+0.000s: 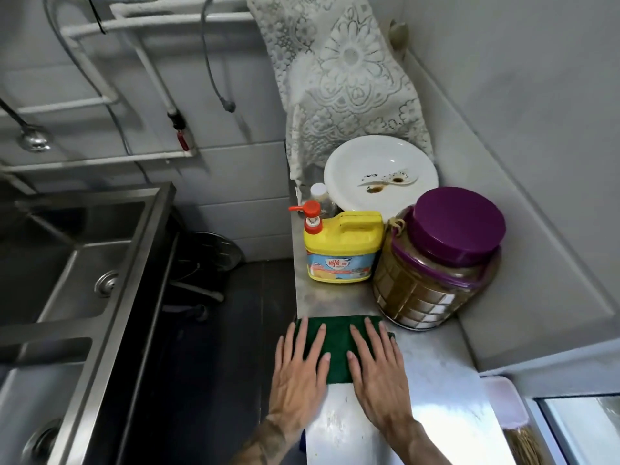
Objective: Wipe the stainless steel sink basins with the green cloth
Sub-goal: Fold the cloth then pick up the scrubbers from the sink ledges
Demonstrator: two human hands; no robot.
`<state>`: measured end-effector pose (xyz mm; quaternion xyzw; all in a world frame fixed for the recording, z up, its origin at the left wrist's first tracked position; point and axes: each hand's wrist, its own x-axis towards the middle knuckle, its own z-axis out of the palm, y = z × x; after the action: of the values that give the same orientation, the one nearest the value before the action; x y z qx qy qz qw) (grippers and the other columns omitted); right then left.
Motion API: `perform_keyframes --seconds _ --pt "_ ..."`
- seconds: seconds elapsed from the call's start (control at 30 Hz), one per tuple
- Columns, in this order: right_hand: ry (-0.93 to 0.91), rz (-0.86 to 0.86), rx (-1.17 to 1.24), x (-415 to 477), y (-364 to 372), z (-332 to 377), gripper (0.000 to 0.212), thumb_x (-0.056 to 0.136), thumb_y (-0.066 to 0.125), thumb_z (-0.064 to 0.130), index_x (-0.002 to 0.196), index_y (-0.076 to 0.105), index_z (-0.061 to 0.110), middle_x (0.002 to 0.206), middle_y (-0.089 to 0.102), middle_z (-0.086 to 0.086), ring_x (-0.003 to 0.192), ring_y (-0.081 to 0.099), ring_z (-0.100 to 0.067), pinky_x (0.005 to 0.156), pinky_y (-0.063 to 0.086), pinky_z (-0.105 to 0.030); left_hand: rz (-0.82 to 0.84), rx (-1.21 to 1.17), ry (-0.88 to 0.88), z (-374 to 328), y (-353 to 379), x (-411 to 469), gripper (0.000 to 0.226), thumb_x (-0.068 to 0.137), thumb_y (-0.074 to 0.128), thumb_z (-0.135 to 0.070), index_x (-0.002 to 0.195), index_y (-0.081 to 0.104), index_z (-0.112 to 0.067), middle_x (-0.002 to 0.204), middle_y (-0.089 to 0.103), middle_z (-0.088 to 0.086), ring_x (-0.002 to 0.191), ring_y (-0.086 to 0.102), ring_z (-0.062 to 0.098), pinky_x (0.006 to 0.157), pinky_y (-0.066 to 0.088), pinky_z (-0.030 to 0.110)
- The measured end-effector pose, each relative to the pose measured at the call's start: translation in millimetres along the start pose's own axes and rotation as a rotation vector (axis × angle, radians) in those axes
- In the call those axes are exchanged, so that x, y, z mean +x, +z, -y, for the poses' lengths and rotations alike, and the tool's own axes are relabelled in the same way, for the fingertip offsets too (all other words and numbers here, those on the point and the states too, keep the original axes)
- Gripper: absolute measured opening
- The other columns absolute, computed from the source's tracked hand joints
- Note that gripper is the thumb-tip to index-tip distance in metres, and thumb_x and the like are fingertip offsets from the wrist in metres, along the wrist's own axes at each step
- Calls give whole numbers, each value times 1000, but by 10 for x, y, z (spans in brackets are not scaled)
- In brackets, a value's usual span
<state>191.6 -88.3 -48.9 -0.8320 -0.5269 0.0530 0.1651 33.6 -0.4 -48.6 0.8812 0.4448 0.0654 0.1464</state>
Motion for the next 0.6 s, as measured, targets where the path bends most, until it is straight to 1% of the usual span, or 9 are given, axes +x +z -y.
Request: perform_keyframes --seconds 0.07,0.2,0.27,0.3,0.33,0.4,0.43,0.5,0.6 --pt "-9 26 -44 81 26 -39 53 106 28 41 154 42 23 163 36 -4 154 25 -25 121 23 -44 23 21 -28 -37 19 81 59 113 13 -48 166 29 -29 175 26 7 161 25 30 127 18 48" --pt "22 76 -44 178 -4 -56 53 105 27 40 152 45 21 160 40 -6 152 30 -27 121 25 -45 110 59 -35 -56 -51 135 61 112 10 -50 167 26 -30 175 24 7 162 21 31 127 14 48" --pt "25 101 -28 135 -63 -31 55 105 26 42 152 45 21 160 41 -6 151 30 -28 121 26 -45 142 65 -19 -9 -144 92 62 111 10 -54 166 28 -32 174 28 6 160 28 31 132 17 50" --pt "28 111 -24 123 -124 -10 56 104 26 44 151 46 22 160 42 -6 151 31 -28 120 28 -46 140 68 -20 28 -216 76 61 111 14 -55 165 32 -32 172 33 6 157 35 31 132 22 49" --pt "34 120 -23 122 -202 19 57 103 26 46 150 48 22 159 43 -6 151 32 -28 120 31 -47 137 70 -28 79 -299 60 60 111 19 -56 163 36 -31 170 38 7 154 41 31 128 25 49" --pt "27 128 -32 151 -375 114 58 102 28 48 148 51 21 156 46 -6 149 36 -28 119 34 -48 140 80 -40 210 -536 8 61 109 25 -58 160 42 -29 167 42 8 152 45 31 124 26 49" --pt "13 133 -37 177 -461 183 57 101 30 48 146 53 21 155 48 -6 149 37 -28 118 35 -48 143 73 -49 281 -692 -29 63 108 25 -59 161 42 -28 168 40 9 154 42 31 125 24 47" --pt "-14 155 -37 246 -625 368 52 103 38 47 145 53 21 155 48 -7 149 36 -29 119 33 -47 143 51 -81 423 -1020 -133 70 105 20 -62 165 35 -29 174 28 9 160 29 30 129 15 45" --pt "-90 210 -7 388 -856 840 51 103 46 47 149 46 25 159 41 -5 149 34 -27 120 29 -45 99 40 -155 666 -1516 -345 81 97 7 -68 168 20 -32 178 14 6 165 12 25 132 5 42"
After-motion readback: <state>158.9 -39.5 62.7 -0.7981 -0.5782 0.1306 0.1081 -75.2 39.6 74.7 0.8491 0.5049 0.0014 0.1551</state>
